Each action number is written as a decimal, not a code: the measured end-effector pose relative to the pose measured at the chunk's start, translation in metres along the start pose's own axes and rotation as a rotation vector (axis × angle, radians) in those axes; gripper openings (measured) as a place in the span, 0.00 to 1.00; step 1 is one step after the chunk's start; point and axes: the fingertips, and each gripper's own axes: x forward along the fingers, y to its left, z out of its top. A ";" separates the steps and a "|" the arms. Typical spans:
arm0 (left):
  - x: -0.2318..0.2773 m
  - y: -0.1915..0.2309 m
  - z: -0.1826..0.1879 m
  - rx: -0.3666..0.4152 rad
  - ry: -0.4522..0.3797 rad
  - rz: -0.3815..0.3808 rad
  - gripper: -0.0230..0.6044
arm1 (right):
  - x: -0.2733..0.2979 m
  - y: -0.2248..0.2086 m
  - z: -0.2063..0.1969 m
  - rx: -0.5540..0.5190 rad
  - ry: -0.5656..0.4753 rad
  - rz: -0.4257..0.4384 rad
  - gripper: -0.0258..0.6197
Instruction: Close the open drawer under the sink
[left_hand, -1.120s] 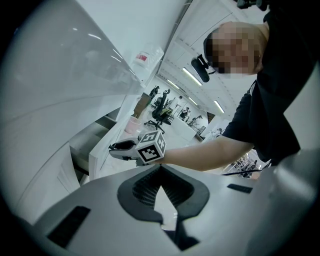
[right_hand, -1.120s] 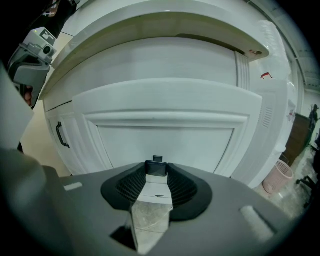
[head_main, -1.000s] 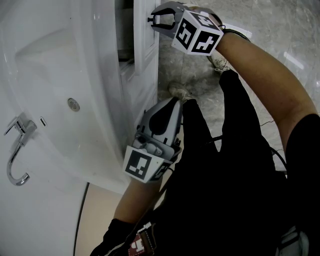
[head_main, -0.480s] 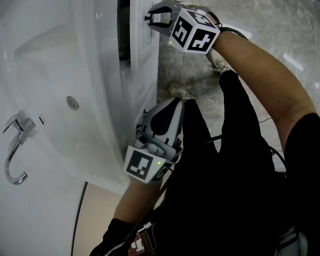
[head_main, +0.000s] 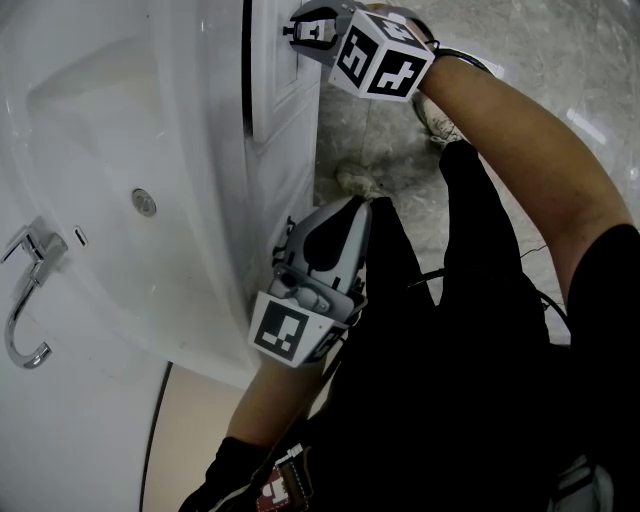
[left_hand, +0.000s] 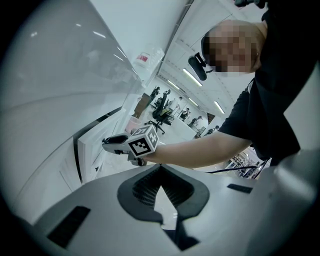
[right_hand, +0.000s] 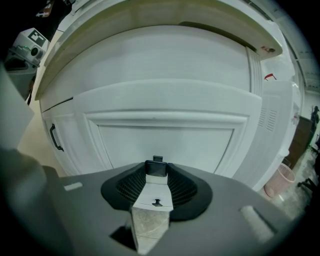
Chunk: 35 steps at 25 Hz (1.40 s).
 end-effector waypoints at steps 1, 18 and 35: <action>0.000 0.002 0.001 -0.003 -0.001 0.002 0.03 | 0.003 -0.001 0.001 -0.001 0.000 0.002 0.24; -0.002 -0.002 -0.004 -0.019 -0.019 -0.006 0.03 | 0.015 -0.003 0.009 0.023 0.015 -0.004 0.24; -0.035 -0.025 0.052 0.033 -0.085 0.021 0.03 | -0.039 0.013 0.001 0.065 0.115 -0.033 0.25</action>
